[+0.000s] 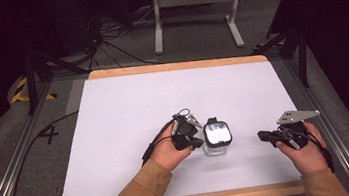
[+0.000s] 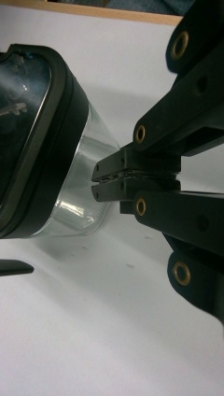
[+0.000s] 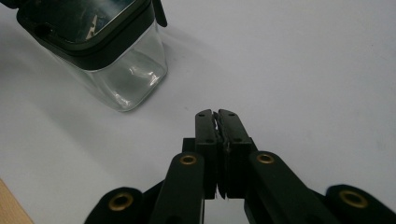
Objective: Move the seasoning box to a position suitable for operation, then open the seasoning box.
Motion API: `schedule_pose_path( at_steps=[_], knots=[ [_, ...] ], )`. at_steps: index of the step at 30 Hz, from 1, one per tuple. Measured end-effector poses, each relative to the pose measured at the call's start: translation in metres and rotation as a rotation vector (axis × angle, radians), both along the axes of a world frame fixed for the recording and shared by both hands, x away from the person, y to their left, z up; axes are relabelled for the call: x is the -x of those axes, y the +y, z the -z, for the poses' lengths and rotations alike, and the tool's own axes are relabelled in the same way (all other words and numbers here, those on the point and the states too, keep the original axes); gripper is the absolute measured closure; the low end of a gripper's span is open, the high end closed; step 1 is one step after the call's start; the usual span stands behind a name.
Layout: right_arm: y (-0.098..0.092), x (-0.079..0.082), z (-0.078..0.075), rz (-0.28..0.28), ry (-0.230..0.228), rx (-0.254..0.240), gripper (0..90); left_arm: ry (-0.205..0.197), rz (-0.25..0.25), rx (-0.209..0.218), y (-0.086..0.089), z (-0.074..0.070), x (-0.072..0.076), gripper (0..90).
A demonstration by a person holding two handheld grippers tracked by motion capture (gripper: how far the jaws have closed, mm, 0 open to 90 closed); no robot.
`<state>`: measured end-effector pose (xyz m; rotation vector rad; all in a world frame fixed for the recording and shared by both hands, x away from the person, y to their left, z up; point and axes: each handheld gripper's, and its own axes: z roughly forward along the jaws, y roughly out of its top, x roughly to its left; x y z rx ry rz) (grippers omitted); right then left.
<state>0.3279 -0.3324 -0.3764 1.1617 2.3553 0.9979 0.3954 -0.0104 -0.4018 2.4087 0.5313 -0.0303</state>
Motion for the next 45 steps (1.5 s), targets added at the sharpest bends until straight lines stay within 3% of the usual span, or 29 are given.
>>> schedule_pose_path(
  at_steps=[8, 12, 20, 21, 22, 25, 28, 34, 36, 45],
  knots=[
    [0.001, -0.001, 0.0, -0.006, -0.002, 0.001, 88.1, -0.003, -0.007, -0.013, 0.003, -0.005, 0.0, 81.7],
    [0.0, -0.001, 0.0, -0.004, 0.005, 0.003, 88.1, -0.004, -0.021, 0.005, 0.01, -0.013, 0.0, 79.0],
    [0.001, 0.0, 0.0, -0.008, -0.003, 0.002, 88.1, -0.029, -0.019, 0.069, 0.019, -0.033, 0.004, 77.1],
    [0.001, 0.001, 0.0, -0.009, -0.001, 0.002, 88.1, -0.024, -0.013, 0.101, 0.021, -0.04, 0.003, 77.1],
    [0.001, 0.001, 0.0, -0.009, 0.002, 0.001, 88.1, -0.024, -0.013, 0.101, 0.021, -0.04, 0.003, 77.1],
    [0.0, 0.002, 0.002, -0.01, 0.006, 0.005, 88.2, -0.026, -0.008, 0.157, 0.022, -0.052, 0.004, 77.6],
    [0.0, 0.002, 0.003, -0.012, 0.012, 0.003, 88.2, -0.031, 0.007, 0.175, 0.021, -0.056, 0.002, 78.3],
    [0.0, 0.006, 0.005, -0.015, 0.019, 0.001, 88.1, -0.022, 0.01, 0.203, 0.015, -0.061, -0.012, 81.2],
    [0.0, 0.007, 0.006, -0.016, 0.021, 0.002, 88.0, 0.0, -0.001, 0.224, 0.01, -0.061, -0.021, 81.9],
    [0.0, 0.009, 0.009, -0.026, 0.026, 0.003, 87.6, -0.016, 0.005, 0.186, -0.012, -0.058, -0.042, 82.8]
  ],
)
